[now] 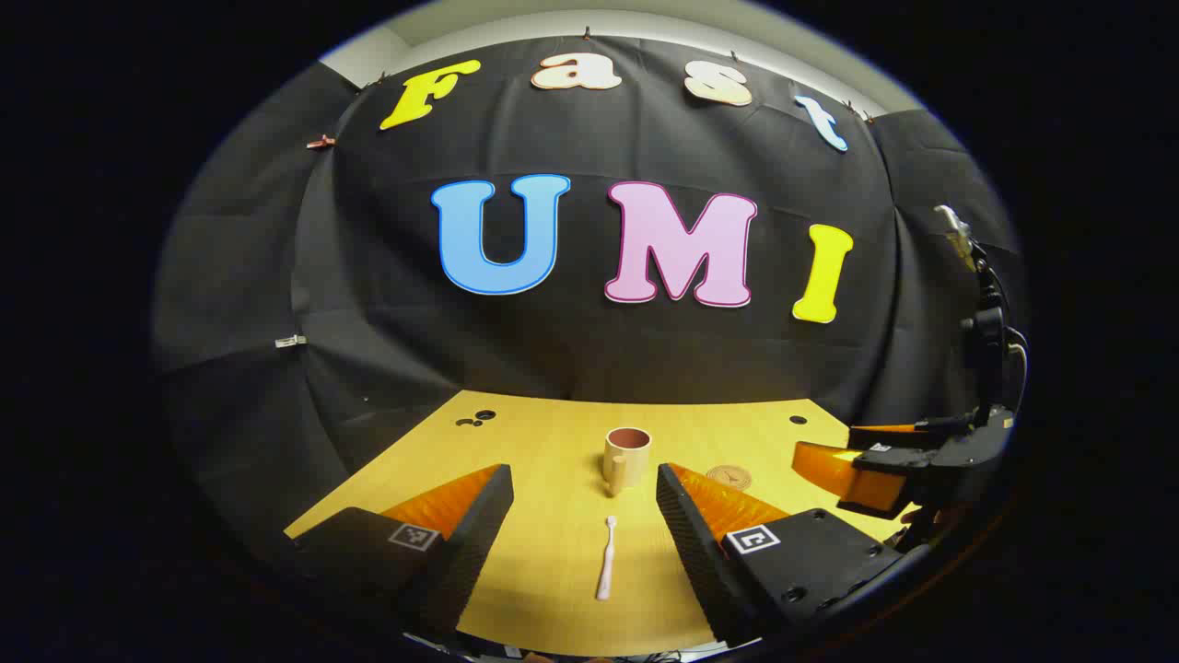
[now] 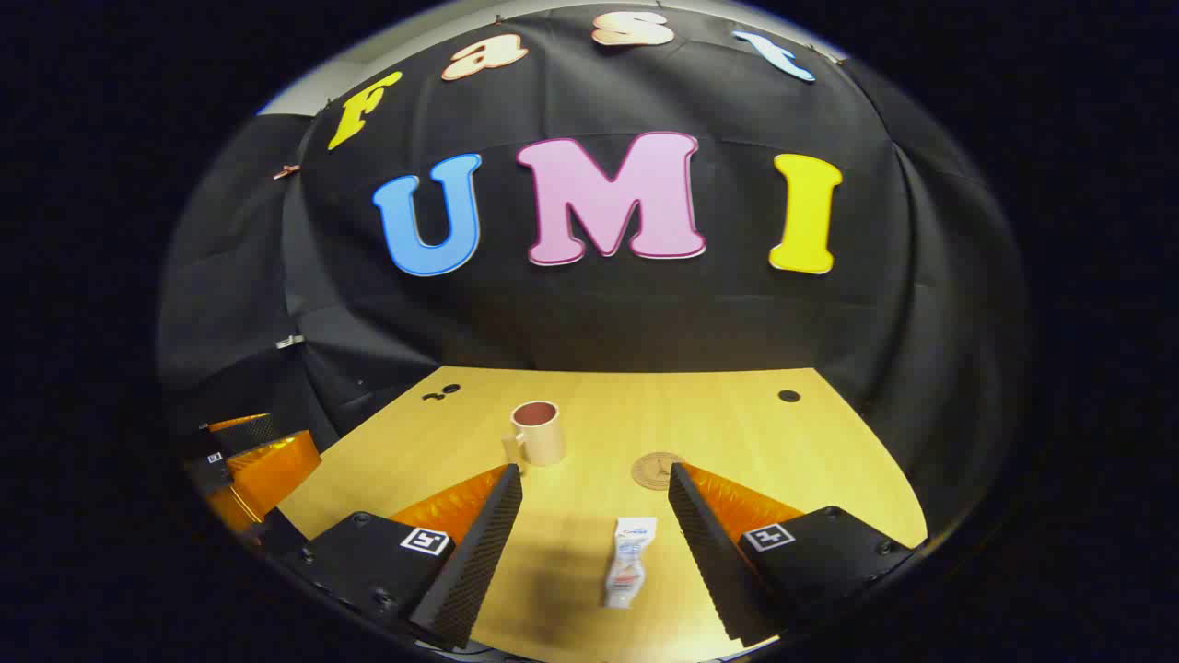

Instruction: Put the toothbrush and toothpaste on the desktop into the cup, then pick up the cup and place it on the coaster on the desktop.

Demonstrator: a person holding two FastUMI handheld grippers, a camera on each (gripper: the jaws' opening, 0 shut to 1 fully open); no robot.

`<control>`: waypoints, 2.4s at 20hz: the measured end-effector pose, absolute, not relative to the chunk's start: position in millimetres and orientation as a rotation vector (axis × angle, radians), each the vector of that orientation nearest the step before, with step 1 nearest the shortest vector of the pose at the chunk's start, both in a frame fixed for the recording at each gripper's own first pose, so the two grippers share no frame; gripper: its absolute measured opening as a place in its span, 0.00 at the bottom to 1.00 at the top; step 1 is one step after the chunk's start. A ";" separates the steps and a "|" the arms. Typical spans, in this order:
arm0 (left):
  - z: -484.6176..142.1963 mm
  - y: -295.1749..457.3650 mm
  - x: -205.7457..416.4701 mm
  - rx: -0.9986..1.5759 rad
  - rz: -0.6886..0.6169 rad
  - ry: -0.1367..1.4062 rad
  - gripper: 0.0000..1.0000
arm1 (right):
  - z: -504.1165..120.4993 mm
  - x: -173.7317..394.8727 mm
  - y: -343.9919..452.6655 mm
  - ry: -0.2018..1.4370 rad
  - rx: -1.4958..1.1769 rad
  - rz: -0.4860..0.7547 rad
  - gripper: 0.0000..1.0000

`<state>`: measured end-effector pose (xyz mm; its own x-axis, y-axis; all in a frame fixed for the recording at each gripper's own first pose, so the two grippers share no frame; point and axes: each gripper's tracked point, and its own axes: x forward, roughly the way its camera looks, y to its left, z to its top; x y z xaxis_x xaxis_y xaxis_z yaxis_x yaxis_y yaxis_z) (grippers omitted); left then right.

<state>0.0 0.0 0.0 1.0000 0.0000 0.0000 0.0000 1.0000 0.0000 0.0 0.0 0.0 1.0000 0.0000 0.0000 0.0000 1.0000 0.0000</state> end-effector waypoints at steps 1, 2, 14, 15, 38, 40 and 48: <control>-0.7 8.7 -5.5 -0.003 0.017 0.002 0.97 | -1.3 2.9 14.3 0.005 -0.012 0.033 0.98; -2.1 16.6 -10.2 -0.007 0.036 0.003 0.97 | -1.5 4.4 29.4 0.008 -0.028 0.067 0.98; -11.5 95.0 -69.6 -0.084 0.180 -0.023 0.98 | -27.2 -29.5 128.7 0.028 -0.131 0.250 0.99; -11.6 98.3 -75.1 -0.074 0.181 -0.026 0.98 | -30.5 -33.1 132.1 0.031 -0.125 0.249 0.99; -15.6 87.6 -39.3 -0.070 0.060 -0.013 0.98 | -61.9 -23.2 22.3 0.115 0.021 -0.105 0.99; -22.0 84.8 -25.6 -0.073 0.084 0.024 0.97 | -74.7 -1.4 3.2 0.186 0.018 -0.132 0.99; -46.3 64.3 15.4 -0.079 0.140 0.143 0.98 | -139.7 80.9 -58.4 0.437 0.010 -0.201 0.99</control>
<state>15.4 64.3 -46.3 0.9801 0.1332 -0.1470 -0.1444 0.9871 -0.0687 80.9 -58.4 -139.7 0.8864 -0.1907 -0.4217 0.1951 0.9802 -0.0331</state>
